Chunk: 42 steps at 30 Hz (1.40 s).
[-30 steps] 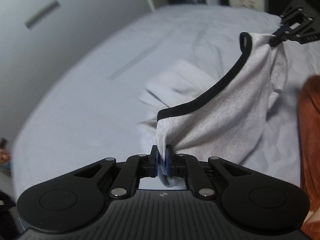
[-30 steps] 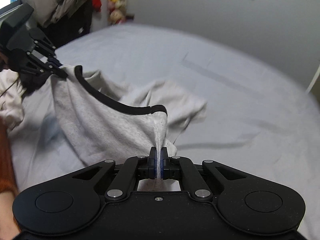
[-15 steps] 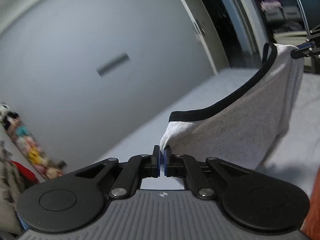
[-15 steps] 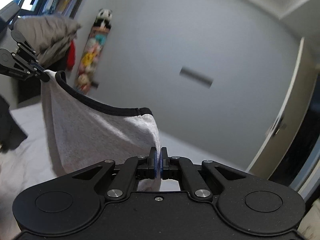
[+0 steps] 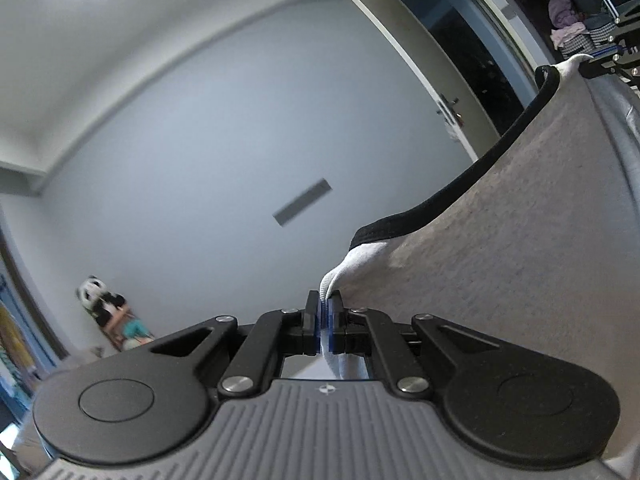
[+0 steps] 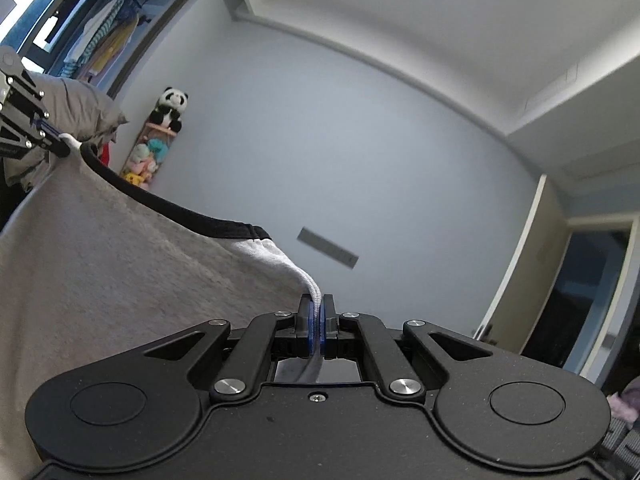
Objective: Fold clothes
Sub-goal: 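Lift the garment by its black-trimmed edge with both grippers, holding it spread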
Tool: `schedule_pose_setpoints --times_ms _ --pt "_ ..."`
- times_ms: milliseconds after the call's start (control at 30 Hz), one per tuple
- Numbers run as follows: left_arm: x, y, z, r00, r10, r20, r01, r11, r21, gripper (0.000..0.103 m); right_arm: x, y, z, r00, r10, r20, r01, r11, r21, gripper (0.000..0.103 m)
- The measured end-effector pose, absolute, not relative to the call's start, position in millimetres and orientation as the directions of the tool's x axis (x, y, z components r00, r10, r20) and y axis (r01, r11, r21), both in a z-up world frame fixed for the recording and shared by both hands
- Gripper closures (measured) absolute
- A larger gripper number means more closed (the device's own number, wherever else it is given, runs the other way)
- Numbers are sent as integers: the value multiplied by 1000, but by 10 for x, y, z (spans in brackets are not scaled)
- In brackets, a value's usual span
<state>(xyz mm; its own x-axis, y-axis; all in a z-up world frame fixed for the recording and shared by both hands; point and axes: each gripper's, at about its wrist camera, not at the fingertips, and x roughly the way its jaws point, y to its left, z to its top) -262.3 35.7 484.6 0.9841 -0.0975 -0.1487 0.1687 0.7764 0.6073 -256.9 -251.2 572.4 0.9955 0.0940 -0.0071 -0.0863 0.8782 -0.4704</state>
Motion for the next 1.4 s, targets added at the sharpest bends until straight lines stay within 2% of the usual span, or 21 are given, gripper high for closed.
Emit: schedule_pose_setpoints --times_ms 267,600,900,1167,1400 --pt "-2525 252 5034 995 -43 -85 86 788 610 101 -2492 -2475 6067 994 107 -6 -96 863 -496 102" --pt "-1866 20 4890 989 -17 -145 102 790 605 100 -1843 -2542 6169 989 109 -104 -146 867 -477 103" --pt "-1034 -38 4749 983 13 -181 104 776 622 100 -906 -2628 5930 984 57 -170 -136 857 -498 103" --pt "-349 5 4553 987 53 -150 60 750 659 100 247 -2618 5587 986 -20 -163 -67 855 -514 103" --pt "-56 5 4547 997 51 -59 5 711 704 100 878 -2643 5450 996 -56 -64 10 824 -566 103"
